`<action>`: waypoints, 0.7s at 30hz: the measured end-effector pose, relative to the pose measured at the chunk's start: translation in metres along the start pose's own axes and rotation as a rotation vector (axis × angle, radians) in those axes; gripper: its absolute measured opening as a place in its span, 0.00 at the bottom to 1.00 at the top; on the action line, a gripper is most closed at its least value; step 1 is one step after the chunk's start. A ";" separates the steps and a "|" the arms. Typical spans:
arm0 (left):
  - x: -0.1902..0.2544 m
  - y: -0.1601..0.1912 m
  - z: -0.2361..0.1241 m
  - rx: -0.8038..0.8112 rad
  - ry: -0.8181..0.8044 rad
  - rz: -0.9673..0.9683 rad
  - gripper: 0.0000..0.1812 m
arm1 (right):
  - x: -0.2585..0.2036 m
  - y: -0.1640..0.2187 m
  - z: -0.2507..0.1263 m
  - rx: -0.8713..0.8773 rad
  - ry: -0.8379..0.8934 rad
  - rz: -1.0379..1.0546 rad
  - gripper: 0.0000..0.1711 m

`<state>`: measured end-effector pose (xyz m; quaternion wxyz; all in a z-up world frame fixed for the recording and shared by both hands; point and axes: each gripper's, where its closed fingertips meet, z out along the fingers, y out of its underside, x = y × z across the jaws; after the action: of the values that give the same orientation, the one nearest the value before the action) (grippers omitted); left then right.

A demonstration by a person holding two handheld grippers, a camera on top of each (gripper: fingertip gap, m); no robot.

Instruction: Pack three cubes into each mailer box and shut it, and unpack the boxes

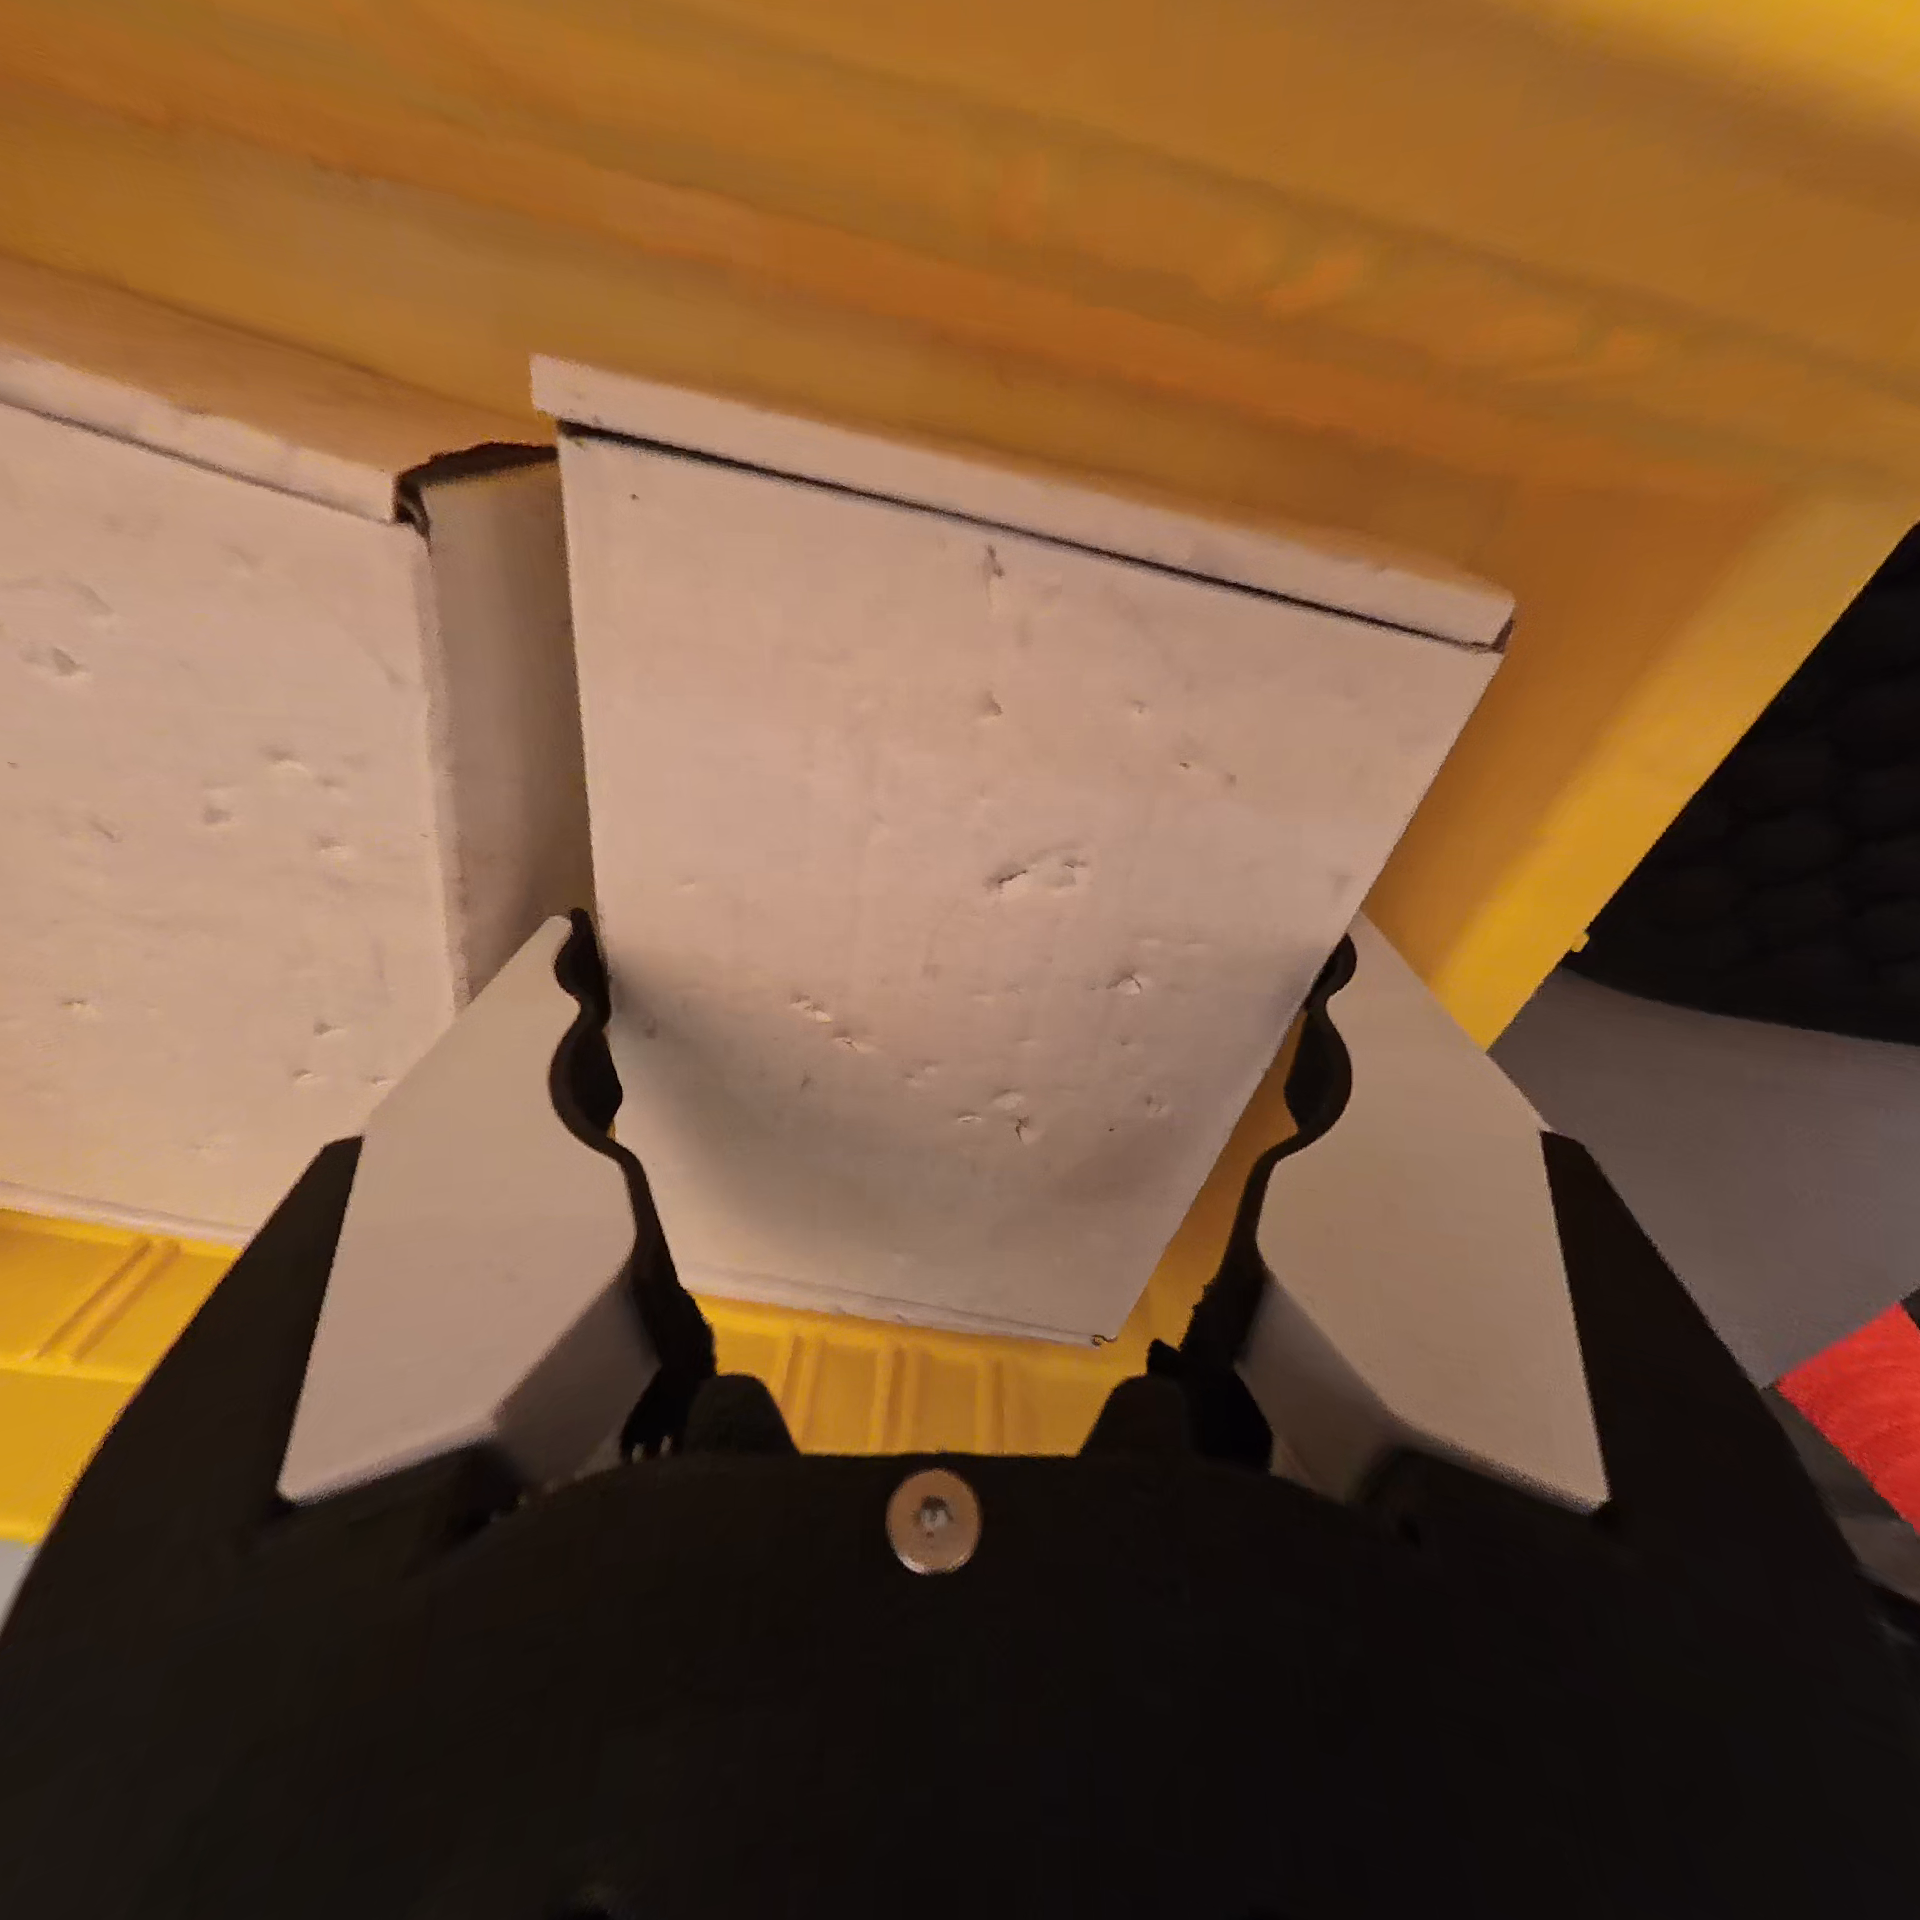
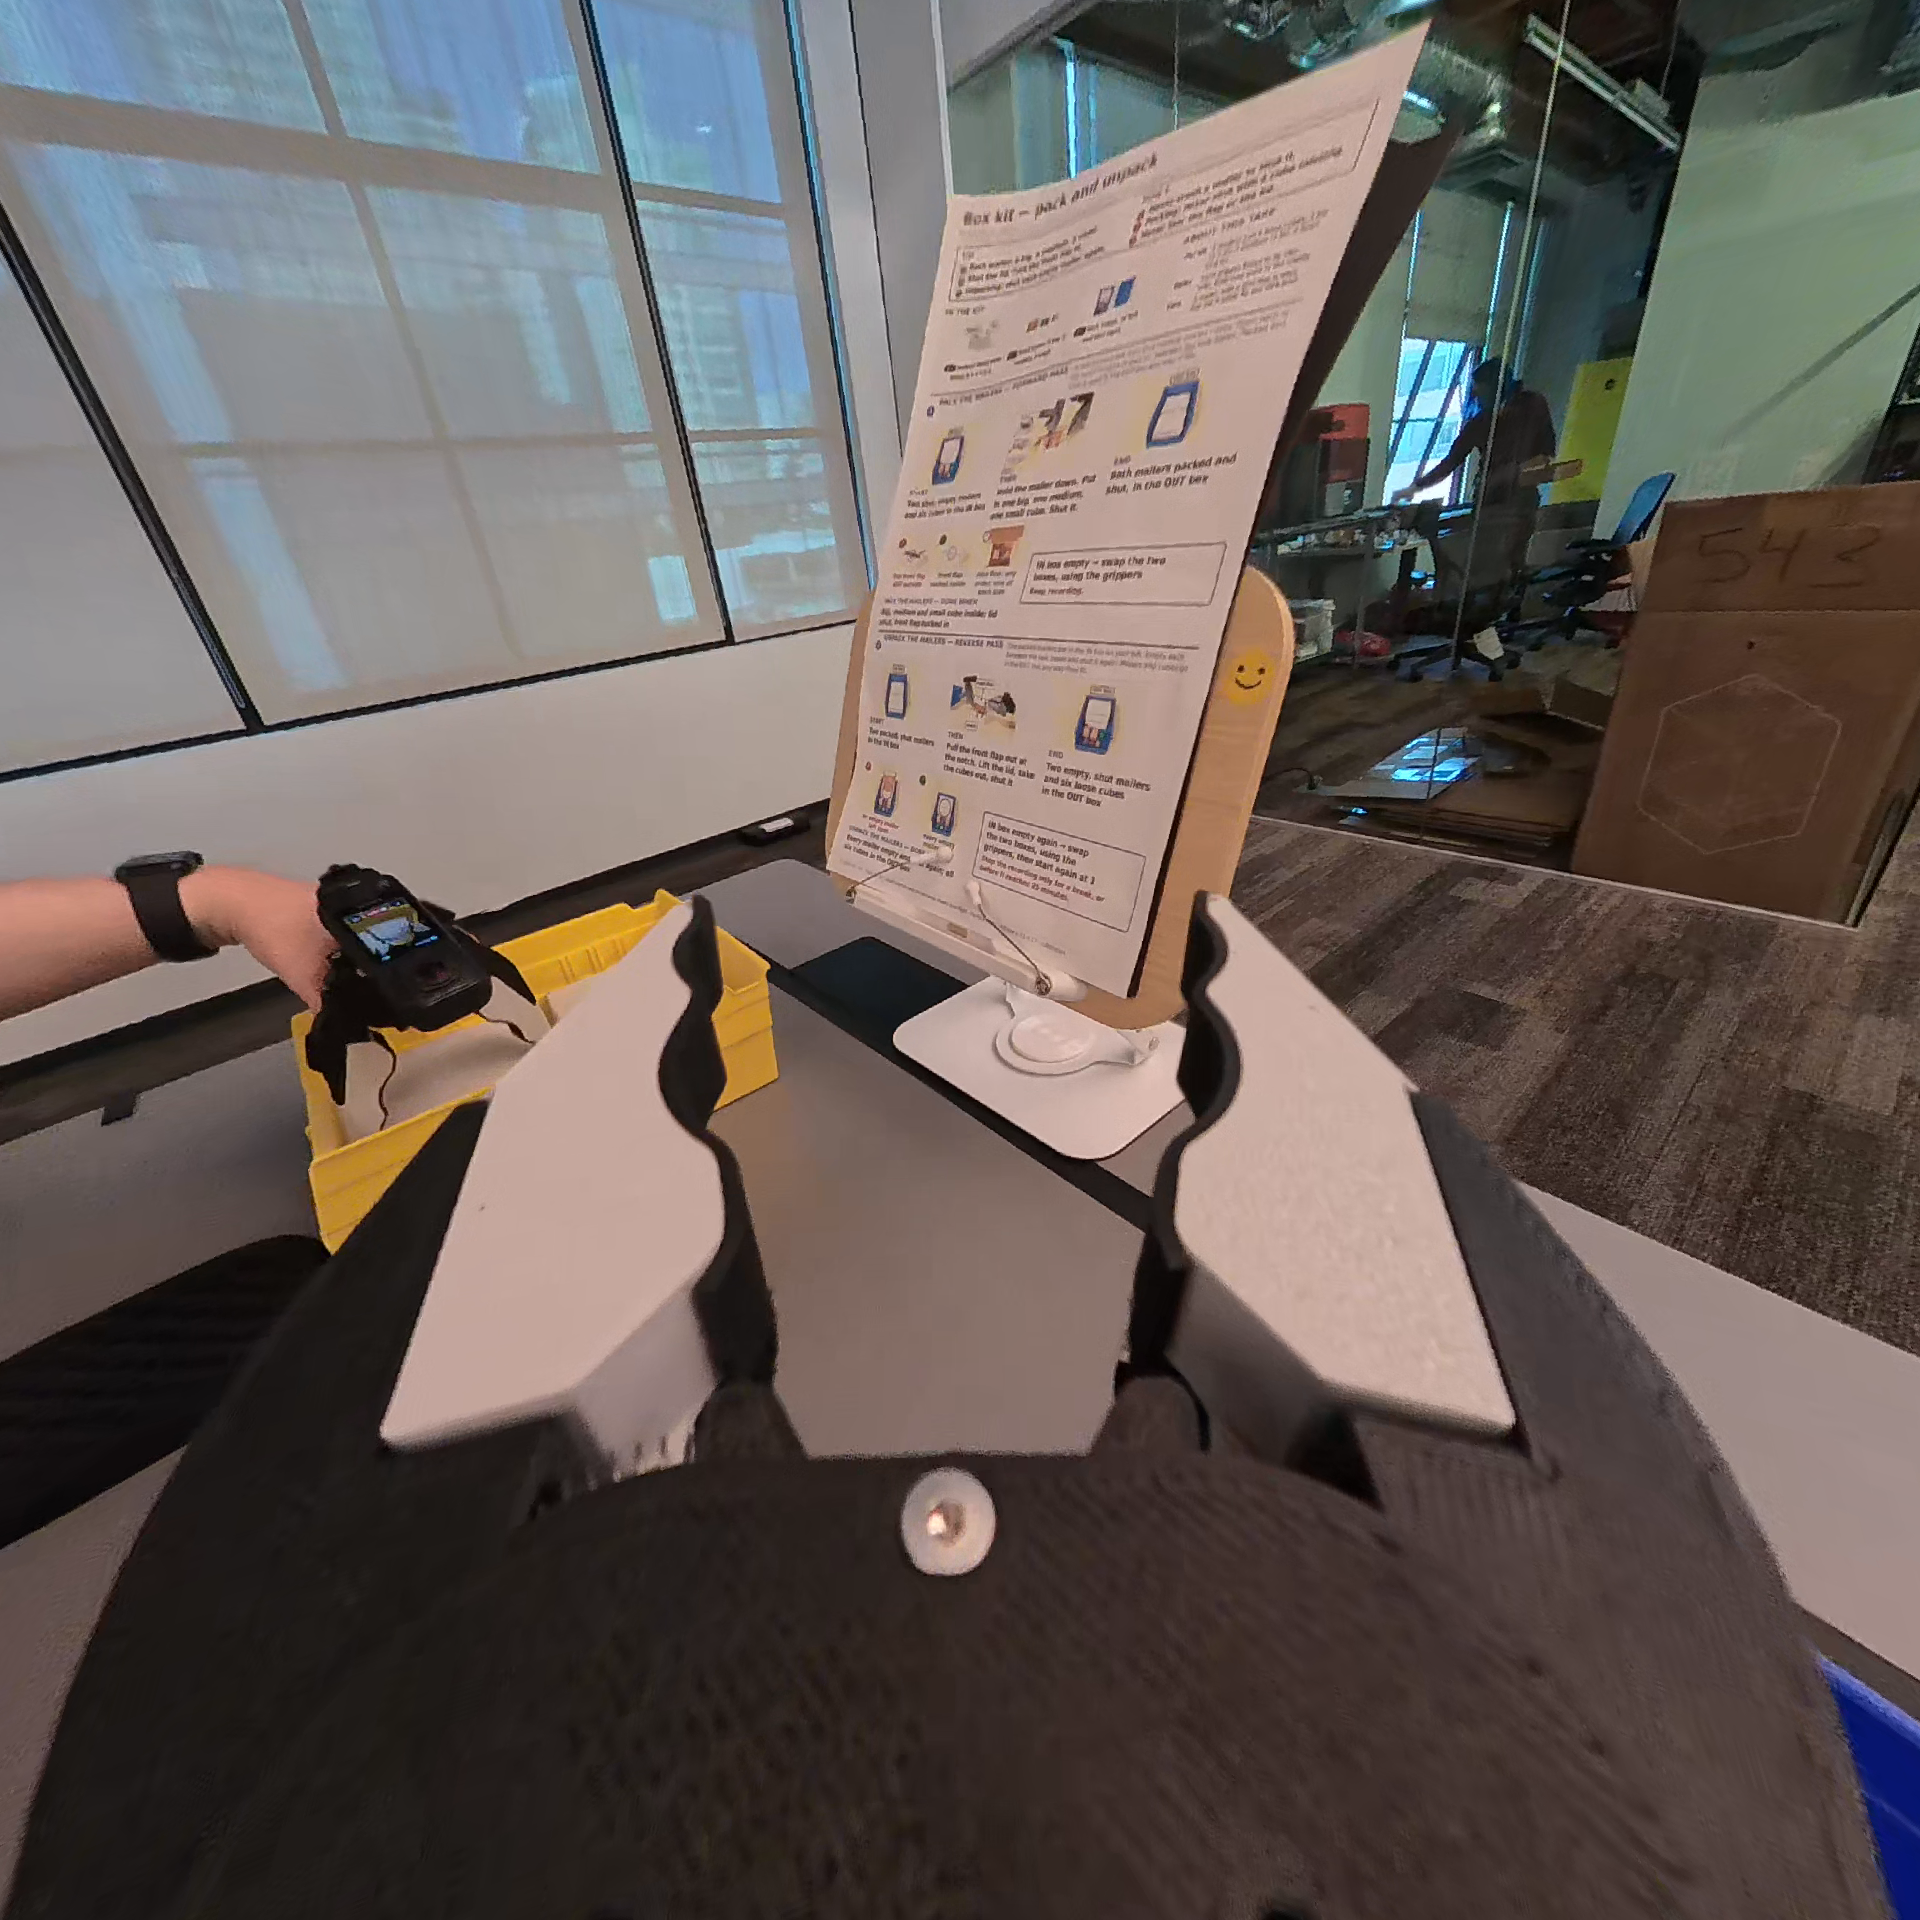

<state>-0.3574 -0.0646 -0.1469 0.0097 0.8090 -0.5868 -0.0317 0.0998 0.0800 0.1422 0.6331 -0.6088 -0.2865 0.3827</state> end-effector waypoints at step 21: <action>-0.008 0.006 -0.026 -0.033 -0.084 0.002 0.73 | 0.004 -0.014 -0.027 -0.002 0.065 -0.052 0.52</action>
<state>-0.3644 -0.0593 -0.1204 -0.0015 0.8060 -0.5871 -0.0752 0.1266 0.0690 0.1533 0.6513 -0.6138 -0.2817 0.3460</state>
